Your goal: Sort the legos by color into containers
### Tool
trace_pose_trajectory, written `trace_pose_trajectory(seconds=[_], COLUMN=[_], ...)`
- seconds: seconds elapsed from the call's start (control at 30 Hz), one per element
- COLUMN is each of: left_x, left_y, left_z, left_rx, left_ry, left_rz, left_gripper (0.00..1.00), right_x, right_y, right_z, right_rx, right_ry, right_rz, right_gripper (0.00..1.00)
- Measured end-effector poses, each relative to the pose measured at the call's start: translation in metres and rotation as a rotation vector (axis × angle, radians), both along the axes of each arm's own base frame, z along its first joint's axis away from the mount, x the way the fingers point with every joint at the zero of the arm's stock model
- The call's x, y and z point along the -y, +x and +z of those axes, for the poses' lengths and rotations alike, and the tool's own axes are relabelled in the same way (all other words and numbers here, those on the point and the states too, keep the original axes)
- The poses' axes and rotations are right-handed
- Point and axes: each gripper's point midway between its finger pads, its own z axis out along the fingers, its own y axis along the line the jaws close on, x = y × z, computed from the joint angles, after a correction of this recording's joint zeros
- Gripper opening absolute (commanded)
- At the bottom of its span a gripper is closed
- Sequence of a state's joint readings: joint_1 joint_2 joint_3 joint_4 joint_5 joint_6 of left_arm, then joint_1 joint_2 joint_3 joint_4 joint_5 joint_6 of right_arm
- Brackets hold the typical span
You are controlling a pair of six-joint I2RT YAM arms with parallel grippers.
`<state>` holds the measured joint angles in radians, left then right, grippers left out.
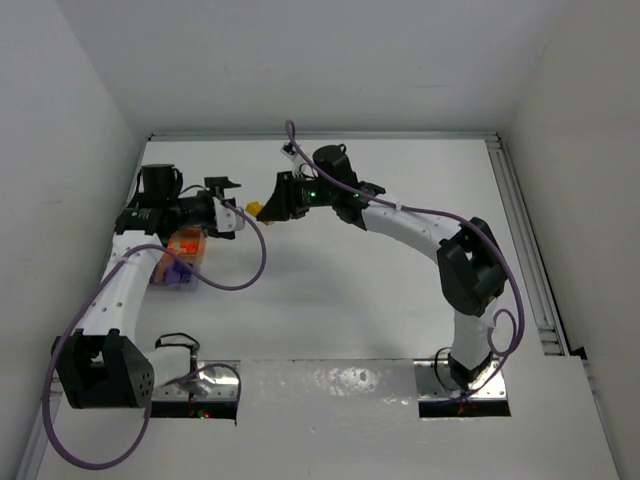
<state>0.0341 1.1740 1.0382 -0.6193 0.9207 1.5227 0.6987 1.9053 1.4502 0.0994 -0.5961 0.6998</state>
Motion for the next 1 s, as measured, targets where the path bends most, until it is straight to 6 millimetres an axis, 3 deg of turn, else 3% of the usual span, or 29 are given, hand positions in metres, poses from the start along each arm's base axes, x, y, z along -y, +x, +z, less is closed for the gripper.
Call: trace_pose_trajectory(seconds=[0.13, 0.4, 0.47, 0.53, 0.73, 0.9, 1.0], left_x=[0.002, 0.003, 0.005, 0.007, 0.005, 0.001, -0.008], left_y=[0.004, -0.005, -0.009, -0.009, -0.012, -0.013, -0.008], left_z=[-0.001, -0.016, -0.021, -0.024, -0.027, -0.028, -0.031], left_rx=[0.011, -0.025, -0.049, -0.057, -0.081, -0.101, -0.179], left_ry=[0.023, 0.060, 0.062, 0.076, 0.091, 0.104, 0.085], left_rz=[-0.025, -0.061, -0.071, -0.081, -0.073, -0.039, 0.080], left_gripper=[0.69, 0.61, 0.43, 0.00, 0.00, 0.00, 0.00], right_x=[-0.013, -0.032, -0.033, -0.033, -0.031, -0.030, -0.022], right_y=[-0.012, -0.016, -0.015, -0.017, -0.014, -0.014, -0.005], right_z=[0.000, 0.013, 0.014, 0.010, 0.014, 0.012, 0.002], right_rx=[-0.011, -0.003, -0.006, -0.025, -0.042, -0.039, -0.042], right_ry=[0.003, 0.030, 0.033, 0.026, 0.035, 0.026, -0.006], right_rz=[0.032, 0.059, 0.058, 0.063, 0.058, 0.056, 0.016], right_gripper=[0.00, 0.00, 0.00, 0.00, 0.00, 0.59, 0.84])
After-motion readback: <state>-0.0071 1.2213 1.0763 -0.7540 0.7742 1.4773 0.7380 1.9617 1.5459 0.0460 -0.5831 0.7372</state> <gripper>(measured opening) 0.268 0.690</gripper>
